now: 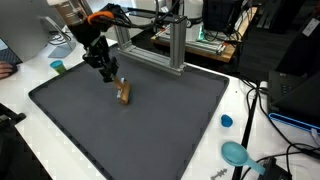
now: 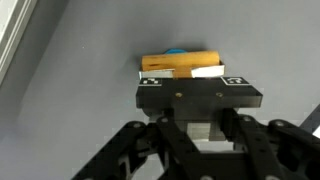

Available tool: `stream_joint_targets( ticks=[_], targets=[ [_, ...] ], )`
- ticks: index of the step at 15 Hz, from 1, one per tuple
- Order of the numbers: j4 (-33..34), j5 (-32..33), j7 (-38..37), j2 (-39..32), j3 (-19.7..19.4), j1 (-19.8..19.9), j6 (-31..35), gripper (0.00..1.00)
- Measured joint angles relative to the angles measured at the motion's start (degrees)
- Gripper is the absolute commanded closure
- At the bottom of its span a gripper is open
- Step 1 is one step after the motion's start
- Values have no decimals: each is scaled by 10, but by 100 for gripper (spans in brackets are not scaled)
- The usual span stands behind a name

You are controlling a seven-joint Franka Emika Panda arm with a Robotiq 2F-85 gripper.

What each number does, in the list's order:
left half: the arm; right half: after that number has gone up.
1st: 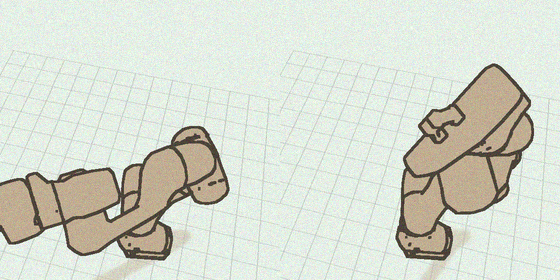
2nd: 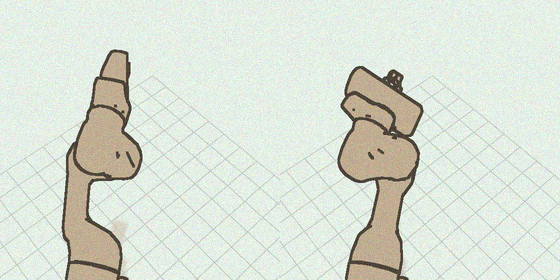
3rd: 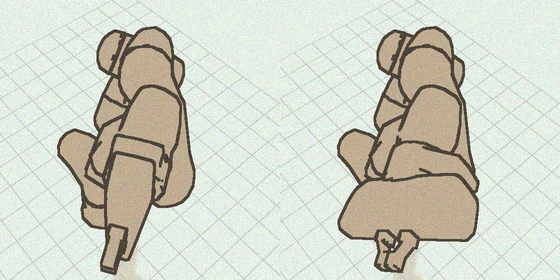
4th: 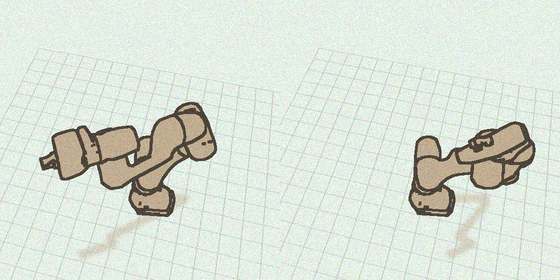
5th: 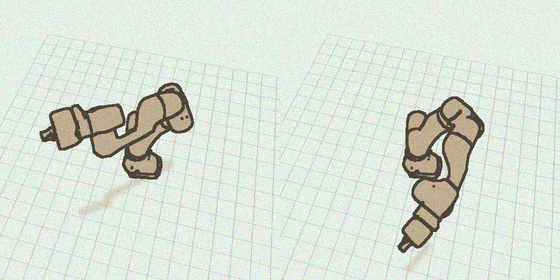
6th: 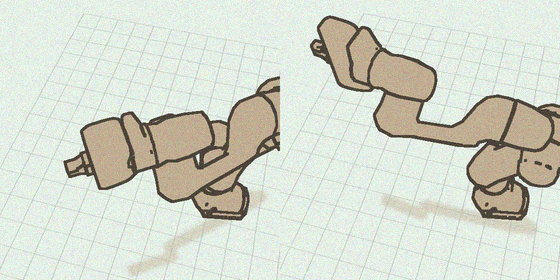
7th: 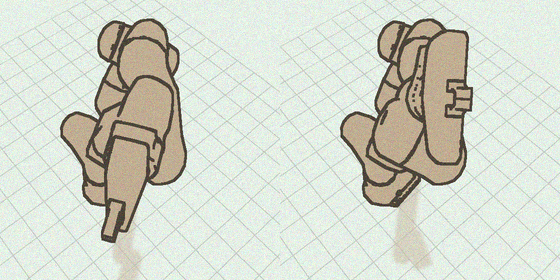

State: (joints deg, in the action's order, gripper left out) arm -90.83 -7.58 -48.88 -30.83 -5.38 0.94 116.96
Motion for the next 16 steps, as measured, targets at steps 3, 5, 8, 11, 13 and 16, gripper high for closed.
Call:
stream_joint_targets(
  ticks=[3, 5, 8, 11, 13, 16],
  targets=[
    [0, -30, 47, -3, 2, 19, -3, 78],
    [0, -44, 73, -4, 2, 26, -4, 53],
    [0, -51, 84, -5, 2, 29, -7, 78],
    [1, -51, 82, -4, 1, 28, -8, 78],
    [3, -50, 71, -5, -1, 25, -9, 78],
    [18, -48, 56, -15, -2, 22, -22, 78]
  ],
)
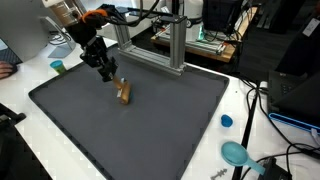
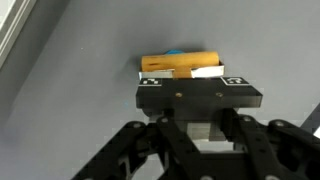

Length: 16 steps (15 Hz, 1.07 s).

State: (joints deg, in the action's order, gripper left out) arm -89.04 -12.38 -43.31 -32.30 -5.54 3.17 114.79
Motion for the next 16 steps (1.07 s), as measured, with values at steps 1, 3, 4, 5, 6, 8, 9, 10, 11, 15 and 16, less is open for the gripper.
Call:
stream_joint_targets(
  ticks=[1, 3, 4, 5, 6, 8, 9, 10, 11, 15, 16],
  targets=[
    [9, 0, 0, -5, 0, 0, -8, 78],
    [29, -1, 0, -17, 0, 1, -28, 78],
    [41, -3, 0, -25, 0, 2, -40, 78],
    [55, -5, 0, -33, 0, 3, -52, 78],
    [67, -8, 0, -42, 1, 5, -64, 78],
    [89, -16, 3, -56, 2, 10, -86, 78],
    [98, -20, 5, -63, 3, 12, -96, 78],
    [106, -26, 5, -69, 3, 14, -105, 78],
    [112, -32, 6, -75, 4, 16, -116, 78],
    [130, -58, 8, -97, 9, 21, -156, 78],
    [135, -63, 9, -101, 10, 21, -164, 78]
  ],
)
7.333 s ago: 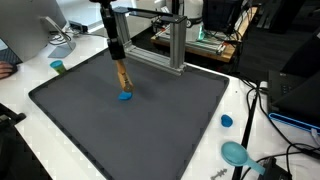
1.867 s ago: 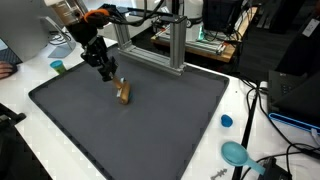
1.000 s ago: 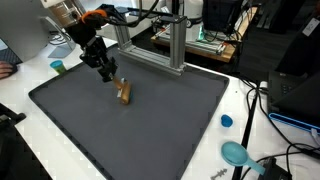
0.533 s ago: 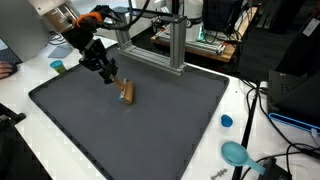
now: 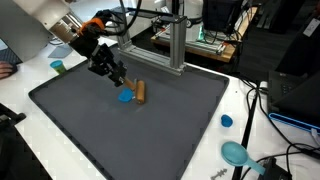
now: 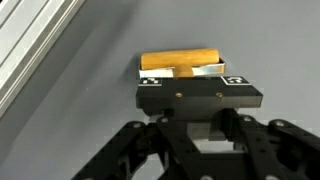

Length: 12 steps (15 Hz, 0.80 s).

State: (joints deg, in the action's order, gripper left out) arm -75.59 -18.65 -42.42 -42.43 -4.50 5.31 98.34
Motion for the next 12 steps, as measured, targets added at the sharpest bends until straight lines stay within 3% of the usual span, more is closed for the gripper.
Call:
stream_joint_targets(
  ticks=[6, 12],
  targets=[
    [-12, -5, 13, 7, 10, -11, -20, 78],
    [-59, -5, 12, 68, -3, -10, 40, 78]
  ],
)
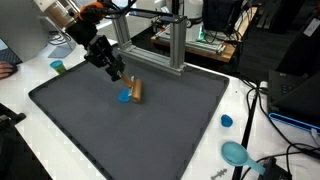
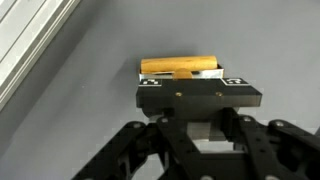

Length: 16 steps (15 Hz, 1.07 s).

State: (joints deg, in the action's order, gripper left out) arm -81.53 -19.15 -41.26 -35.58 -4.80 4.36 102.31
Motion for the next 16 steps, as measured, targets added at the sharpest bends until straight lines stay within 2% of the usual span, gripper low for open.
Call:
stream_joint_targets(
  ticks=[3, 11, 16],
  targets=[
    [-12, 0, -2, 18, -7, 5, 0, 78],
    [-23, -1, -23, 14, -17, 19, 12, 78],
    [-25, 3, -37, 10, -17, 9, 38, 78]
  ],
)
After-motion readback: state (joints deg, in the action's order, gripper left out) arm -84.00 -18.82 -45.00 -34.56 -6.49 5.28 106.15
